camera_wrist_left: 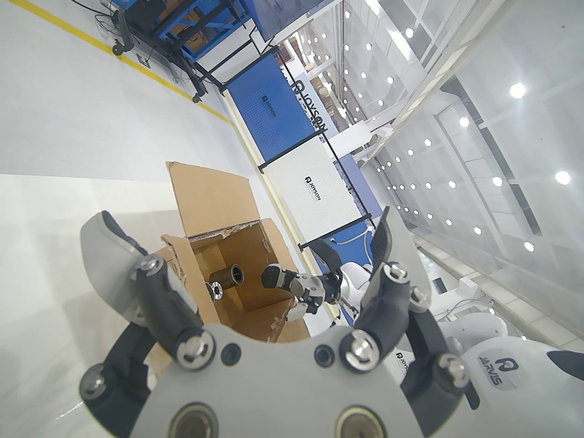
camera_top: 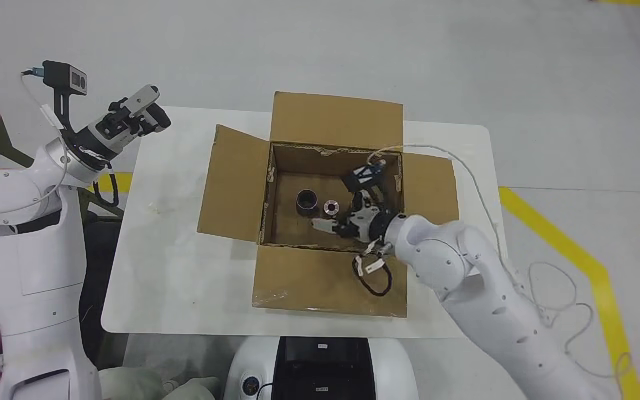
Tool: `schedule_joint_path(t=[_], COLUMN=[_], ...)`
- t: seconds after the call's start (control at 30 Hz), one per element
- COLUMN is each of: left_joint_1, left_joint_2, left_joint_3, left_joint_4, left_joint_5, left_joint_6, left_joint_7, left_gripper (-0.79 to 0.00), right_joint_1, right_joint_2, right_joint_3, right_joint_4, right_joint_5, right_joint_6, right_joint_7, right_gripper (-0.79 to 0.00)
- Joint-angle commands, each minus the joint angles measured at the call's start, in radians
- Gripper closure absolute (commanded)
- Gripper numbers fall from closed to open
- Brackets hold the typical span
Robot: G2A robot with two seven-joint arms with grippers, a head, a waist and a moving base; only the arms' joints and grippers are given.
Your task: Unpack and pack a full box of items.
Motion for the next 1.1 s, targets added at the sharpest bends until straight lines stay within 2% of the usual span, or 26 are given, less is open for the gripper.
schedule_joint_path(t=[0.0, 0.1, 0.3, 0.57, 0.6, 0.67, 0.7, 0.73, 0.77, 0.8, 1.07], left_joint_1=[0.0, 0.0, 0.0, 0.0, 0.0, 0.0, 0.0, 0.0, 0.0, 0.0, 0.0], left_joint_2=[0.0, 0.0, 0.0, 0.0, 0.0, 0.0, 0.0, 0.0, 0.0, 0.0, 0.0], left_joint_3=[0.0, 0.0, 0.0, 0.0, 0.0, 0.0, 0.0, 0.0, 0.0, 0.0, 0.0], left_joint_4=[0.0, 0.0, 0.0, 0.0, 0.0, 0.0, 0.0, 0.0, 0.0, 0.0, 0.0], left_joint_5=[0.0, 0.0, 0.0, 0.0, 0.0, 0.0, 0.0, 0.0, 0.0, 0.0, 0.0], left_joint_6=[0.0, 0.0, 0.0, 0.0, 0.0, 0.0, 0.0, 0.0, 0.0, 0.0, 0.0], left_joint_7=[0.0, 0.0, 0.0, 0.0, 0.0, 0.0, 0.0, 0.0, 0.0, 0.0, 0.0], left_gripper=[-0.785, -0.785, -0.785, -0.785, -0.785, -0.785, -0.785, -0.785, -0.785, -0.785, -0.785], right_joint_1=[0.024, 0.068, 0.14, 0.198, 0.203, 0.211, 0.214, 0.218, 0.221, 0.224, 0.235], right_joint_2=[-0.001, -0.005, -0.024, -0.048, -0.05, -0.054, -0.056, -0.058, -0.06, -0.062, -0.075], right_joint_3=[-0.005, -0.027, -0.076, -0.119, -0.124, -0.134, -0.138, -0.142, -0.145, -0.149, -0.159], right_joint_4=[0.015, 0.049, 0.145, 0.243, 0.249, 0.259, 0.262, 0.266, 0.271, 0.274, 0.277], right_joint_5=[-0.029, -0.081, -0.062, -0.077, -0.086, -0.111, -0.119, -0.128, -0.138, -0.146, -0.2], right_joint_6=[-0.012, -0.024, -0.048, -0.005, 0.003, 0.021, 0.029, 0.037, 0.045, 0.051, 0.106], right_joint_7=[0.032, 0.083, 0.132, 0.143, 0.146, 0.152, 0.155, 0.157, 0.161, 0.163, 0.169], right_gripper=[-0.785, -0.785, -0.785, -0.785, -0.73, -0.557, -0.545, -0.56, -0.631, -0.656, -0.714])
